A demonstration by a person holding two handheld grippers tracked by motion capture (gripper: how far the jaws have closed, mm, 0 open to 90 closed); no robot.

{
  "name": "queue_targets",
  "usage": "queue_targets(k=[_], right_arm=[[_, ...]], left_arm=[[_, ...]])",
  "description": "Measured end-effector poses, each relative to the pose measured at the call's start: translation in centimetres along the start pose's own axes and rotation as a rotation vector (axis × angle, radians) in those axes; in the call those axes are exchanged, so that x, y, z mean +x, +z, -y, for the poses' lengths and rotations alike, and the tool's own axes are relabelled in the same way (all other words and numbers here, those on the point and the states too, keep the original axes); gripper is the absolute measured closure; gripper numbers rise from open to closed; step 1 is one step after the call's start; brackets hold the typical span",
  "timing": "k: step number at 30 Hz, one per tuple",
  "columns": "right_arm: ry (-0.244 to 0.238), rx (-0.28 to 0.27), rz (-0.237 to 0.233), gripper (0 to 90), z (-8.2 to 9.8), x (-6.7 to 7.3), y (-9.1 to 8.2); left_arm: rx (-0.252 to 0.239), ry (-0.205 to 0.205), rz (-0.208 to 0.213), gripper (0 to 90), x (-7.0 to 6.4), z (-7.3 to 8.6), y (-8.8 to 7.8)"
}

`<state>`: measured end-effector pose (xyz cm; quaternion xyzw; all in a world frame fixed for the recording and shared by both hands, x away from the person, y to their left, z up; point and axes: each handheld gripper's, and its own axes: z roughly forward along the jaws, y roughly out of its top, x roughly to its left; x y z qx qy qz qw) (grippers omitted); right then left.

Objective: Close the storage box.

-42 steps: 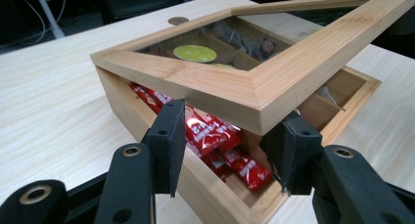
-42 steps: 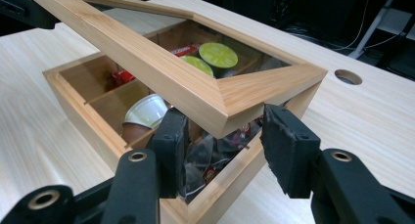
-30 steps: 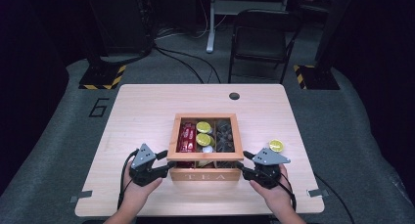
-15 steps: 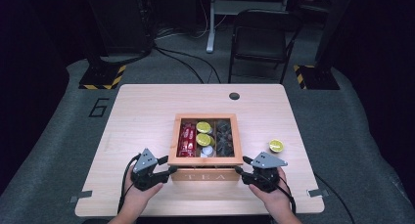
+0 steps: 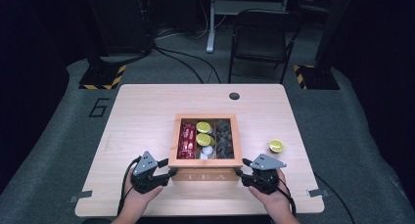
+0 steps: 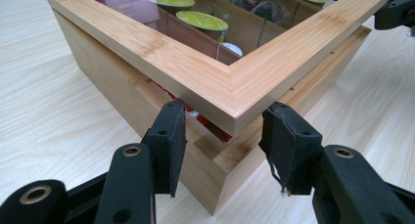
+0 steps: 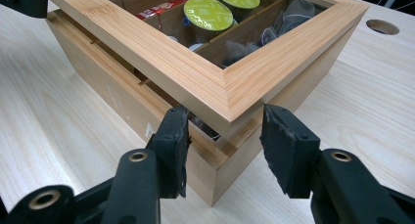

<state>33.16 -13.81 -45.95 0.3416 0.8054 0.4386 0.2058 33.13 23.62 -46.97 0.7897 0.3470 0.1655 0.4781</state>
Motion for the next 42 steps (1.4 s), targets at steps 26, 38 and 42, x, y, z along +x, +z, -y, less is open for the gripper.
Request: queue_targets(k=[26, 38, 42], right_arm=[[0.016, 0.007, -0.019, 46.6, 0.1, 0.3, 0.1], [0.083, -0.034, 0.023, 41.3, 0.0, -1.6, -0.9], [0.096, -0.036, 0.052, 40.7, 0.3, -2.4, -1.3]], left_arm=[[0.006, -0.01, -0.002, 38.0, -0.4, 0.1, 0.0], [-0.029, -0.062, -0.006, 36.9, 1.6, -0.2, -1.0], [-0.028, -0.066, 0.005, 36.1, 2.1, -0.3, -1.1]])
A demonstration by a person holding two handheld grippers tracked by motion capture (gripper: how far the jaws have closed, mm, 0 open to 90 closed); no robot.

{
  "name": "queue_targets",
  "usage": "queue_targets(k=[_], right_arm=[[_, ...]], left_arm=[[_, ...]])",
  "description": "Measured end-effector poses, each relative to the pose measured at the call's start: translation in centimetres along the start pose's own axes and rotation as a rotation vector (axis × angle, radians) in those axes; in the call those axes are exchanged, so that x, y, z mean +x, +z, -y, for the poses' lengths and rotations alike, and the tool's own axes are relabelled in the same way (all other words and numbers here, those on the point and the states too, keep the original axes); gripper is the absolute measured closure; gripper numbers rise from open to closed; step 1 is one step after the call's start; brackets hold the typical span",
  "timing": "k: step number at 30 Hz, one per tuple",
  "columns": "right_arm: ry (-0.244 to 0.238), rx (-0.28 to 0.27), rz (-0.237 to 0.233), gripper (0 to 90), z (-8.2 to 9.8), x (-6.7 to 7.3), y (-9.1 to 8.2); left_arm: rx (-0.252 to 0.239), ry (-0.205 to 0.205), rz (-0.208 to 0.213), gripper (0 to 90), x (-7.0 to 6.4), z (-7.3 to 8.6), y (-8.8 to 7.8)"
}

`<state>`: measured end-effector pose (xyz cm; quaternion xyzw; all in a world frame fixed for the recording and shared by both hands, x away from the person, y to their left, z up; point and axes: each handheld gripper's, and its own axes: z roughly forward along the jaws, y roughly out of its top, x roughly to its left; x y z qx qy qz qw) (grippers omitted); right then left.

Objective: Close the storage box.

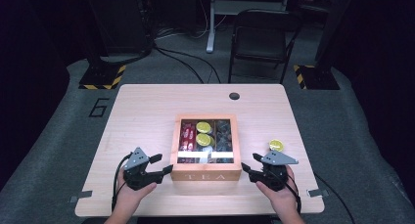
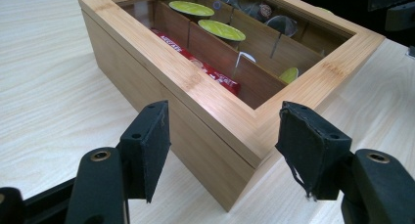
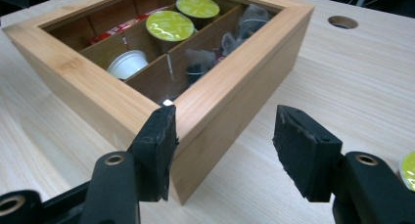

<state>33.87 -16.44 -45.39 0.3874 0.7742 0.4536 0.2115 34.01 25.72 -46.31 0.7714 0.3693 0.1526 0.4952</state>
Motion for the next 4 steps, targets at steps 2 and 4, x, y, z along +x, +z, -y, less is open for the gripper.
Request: queue_targets(k=[2, 4], right_arm=[[0.003, -0.003, 0.001, 40.6, 0.15, -0.34, -0.02], [0.008, 0.0, -0.001, 40.5, 0.32, -0.48, 0.06]], left_arm=[[0.002, -0.012, 0.005, 35.7, 0.17, 0.03, 0.03], [0.0, -0.015, 0.005, 35.6, 0.34, 0.01, 0.0]])
